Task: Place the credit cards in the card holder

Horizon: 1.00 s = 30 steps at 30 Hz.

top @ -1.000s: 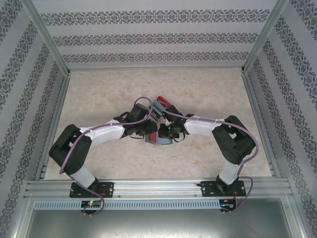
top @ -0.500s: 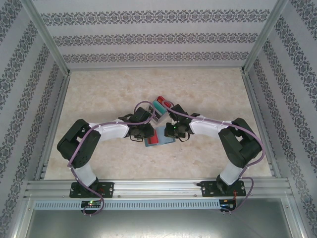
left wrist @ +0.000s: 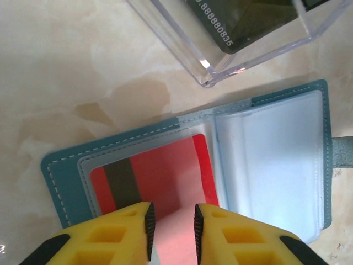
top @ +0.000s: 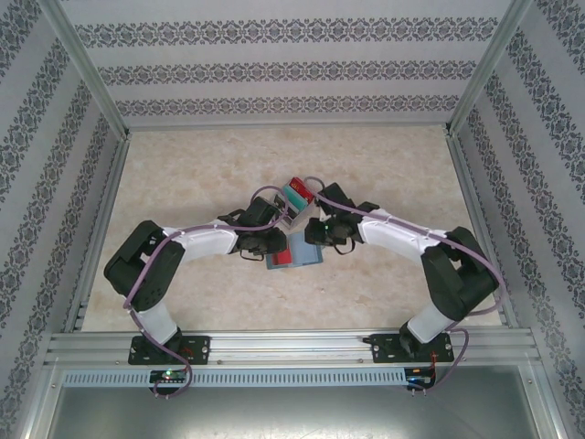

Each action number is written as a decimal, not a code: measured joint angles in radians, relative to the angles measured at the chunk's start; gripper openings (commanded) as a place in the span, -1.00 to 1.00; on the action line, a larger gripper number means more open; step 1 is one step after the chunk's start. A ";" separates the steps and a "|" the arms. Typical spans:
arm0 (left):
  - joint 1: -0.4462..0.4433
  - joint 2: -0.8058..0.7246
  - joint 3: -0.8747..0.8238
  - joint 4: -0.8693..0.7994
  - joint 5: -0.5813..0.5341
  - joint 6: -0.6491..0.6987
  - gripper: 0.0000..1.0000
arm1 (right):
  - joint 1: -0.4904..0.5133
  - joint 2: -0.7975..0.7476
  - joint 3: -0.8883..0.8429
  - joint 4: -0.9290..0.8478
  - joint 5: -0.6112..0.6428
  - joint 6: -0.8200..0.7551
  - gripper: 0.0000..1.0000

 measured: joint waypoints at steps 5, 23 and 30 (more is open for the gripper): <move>0.008 -0.046 0.049 -0.042 -0.017 0.008 -0.25 | -0.051 -0.009 0.158 -0.029 0.005 -0.115 -0.49; 0.174 0.150 0.240 0.071 0.025 -0.270 -0.14 | -0.084 0.274 0.481 -0.199 -0.054 -0.323 -0.48; 0.174 0.204 0.252 0.079 0.037 -0.303 -0.20 | -0.083 0.274 0.481 -0.212 -0.060 -0.328 -0.48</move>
